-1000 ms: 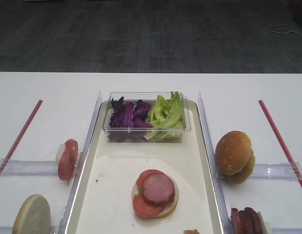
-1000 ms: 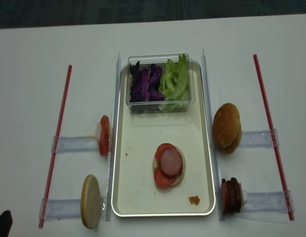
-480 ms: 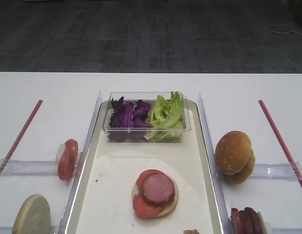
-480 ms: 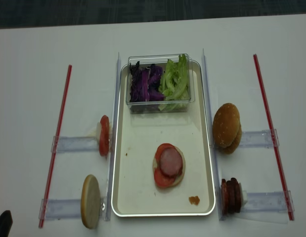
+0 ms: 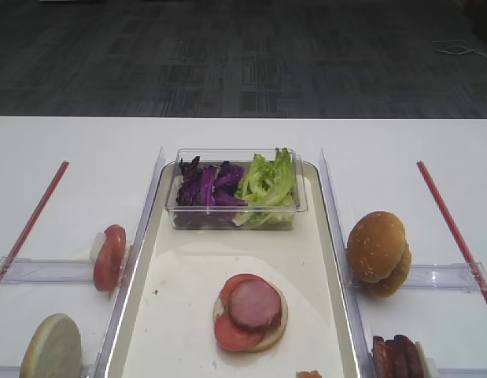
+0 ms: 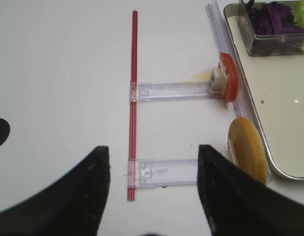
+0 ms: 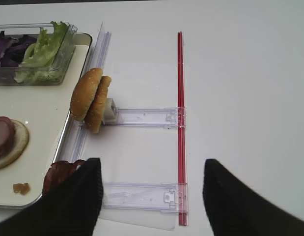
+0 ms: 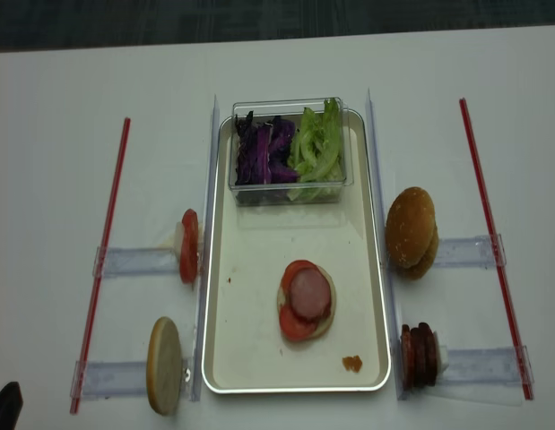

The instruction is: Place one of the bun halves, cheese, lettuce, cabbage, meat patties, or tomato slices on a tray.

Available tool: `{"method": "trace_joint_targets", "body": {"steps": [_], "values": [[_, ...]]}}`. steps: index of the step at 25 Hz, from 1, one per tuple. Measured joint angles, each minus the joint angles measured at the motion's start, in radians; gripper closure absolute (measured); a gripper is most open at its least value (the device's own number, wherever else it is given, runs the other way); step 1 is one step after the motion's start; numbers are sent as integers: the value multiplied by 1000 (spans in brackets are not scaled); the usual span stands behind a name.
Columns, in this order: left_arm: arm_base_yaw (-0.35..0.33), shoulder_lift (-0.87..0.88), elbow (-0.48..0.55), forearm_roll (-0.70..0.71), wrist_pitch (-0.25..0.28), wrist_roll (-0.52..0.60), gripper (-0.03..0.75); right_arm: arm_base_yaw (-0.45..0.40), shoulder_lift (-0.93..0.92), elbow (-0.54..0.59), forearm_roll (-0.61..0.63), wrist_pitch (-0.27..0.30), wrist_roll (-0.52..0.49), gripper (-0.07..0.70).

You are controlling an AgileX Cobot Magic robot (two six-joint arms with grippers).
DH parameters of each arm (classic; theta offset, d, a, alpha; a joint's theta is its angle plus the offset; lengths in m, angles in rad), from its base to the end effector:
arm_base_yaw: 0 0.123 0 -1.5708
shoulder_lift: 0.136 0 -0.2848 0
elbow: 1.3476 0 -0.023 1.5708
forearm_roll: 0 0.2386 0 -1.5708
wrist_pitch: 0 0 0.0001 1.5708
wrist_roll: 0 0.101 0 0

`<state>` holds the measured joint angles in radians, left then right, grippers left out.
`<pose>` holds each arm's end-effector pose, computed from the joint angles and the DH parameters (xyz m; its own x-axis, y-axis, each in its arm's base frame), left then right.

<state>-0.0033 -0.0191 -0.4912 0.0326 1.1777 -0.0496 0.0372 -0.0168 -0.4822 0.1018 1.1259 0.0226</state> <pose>-0.0141 0.0031 0.2541 -0.5468 -0.0353 -0.8365 -0.0422 0.9990 -0.0145 -0.0107 0.0089 0.2564 -0.5184 0.0470 -0.8539 -0.0815 0.9912 0.1040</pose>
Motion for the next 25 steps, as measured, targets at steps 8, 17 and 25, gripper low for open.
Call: {"method": "trace_joint_targets", "body": {"steps": [8, 17, 25], "values": [[0, 0, 0, 0, 0, 0, 306, 0, 0, 0, 0, 0, 0, 178], [0, 0, 0, 0, 0, 0, 306, 0, 0, 0, 0, 0, 0, 178], [0, 0, 0, 0, 0, 0, 306, 0, 0, 0, 0, 0, 0, 178]]}}
